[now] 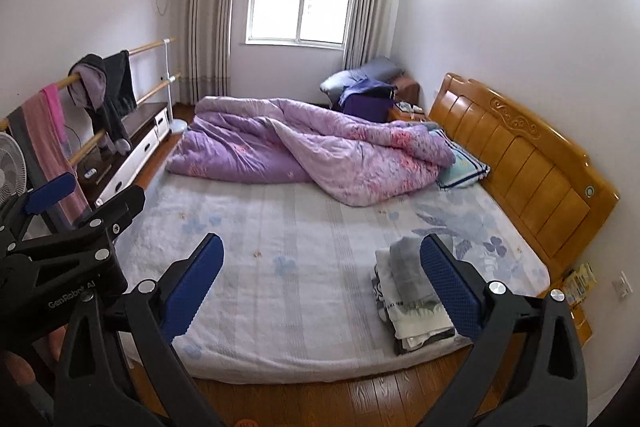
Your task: Fold large clothes
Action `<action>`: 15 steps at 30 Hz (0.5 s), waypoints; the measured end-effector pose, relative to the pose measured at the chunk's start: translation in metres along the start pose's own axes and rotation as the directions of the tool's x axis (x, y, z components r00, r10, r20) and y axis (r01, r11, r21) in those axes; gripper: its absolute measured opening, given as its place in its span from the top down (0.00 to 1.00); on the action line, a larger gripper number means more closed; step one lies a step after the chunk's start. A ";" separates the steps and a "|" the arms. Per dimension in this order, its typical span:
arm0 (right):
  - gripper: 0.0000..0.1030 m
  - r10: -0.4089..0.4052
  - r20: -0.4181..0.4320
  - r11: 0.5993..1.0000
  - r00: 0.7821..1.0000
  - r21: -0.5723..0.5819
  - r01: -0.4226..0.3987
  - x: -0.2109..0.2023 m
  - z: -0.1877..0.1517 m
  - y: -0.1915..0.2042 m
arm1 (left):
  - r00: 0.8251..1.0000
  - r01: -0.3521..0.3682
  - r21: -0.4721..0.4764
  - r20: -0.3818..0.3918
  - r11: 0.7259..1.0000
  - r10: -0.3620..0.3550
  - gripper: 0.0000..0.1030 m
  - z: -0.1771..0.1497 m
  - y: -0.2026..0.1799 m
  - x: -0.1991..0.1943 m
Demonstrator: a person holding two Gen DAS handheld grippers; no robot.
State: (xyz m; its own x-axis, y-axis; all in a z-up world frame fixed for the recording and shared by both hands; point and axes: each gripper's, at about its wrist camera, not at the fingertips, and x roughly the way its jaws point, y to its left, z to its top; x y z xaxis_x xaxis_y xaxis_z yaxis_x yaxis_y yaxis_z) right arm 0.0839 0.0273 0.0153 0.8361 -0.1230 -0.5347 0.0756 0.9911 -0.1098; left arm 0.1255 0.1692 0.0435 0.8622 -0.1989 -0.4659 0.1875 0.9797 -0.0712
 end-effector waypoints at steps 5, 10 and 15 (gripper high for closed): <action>0.08 0.010 0.026 1.000 1.000 0.015 -0.010 -0.002 0.004 -0.008 | 0.999 -0.019 0.015 0.028 1.000 0.018 0.06 0.008 -0.005 -0.009; 0.08 -0.004 0.044 0.999 0.999 0.034 0.002 -0.003 0.006 -0.013 | 0.999 -0.013 0.034 0.038 0.999 0.012 0.06 0.013 -0.013 -0.012; 0.08 -0.020 0.054 0.999 0.998 0.052 0.018 -0.001 0.010 -0.018 | 0.999 -0.009 0.039 0.041 0.999 0.007 0.06 0.017 -0.016 -0.010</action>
State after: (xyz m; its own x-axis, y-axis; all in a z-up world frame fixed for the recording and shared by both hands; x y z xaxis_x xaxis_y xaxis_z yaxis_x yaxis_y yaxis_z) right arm 0.0868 0.0100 0.0260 0.8626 -0.1402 -0.4861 0.1184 0.9901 -0.0756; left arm 0.1218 0.1547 0.0646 0.8822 -0.1927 -0.4297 0.1982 0.9796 -0.0324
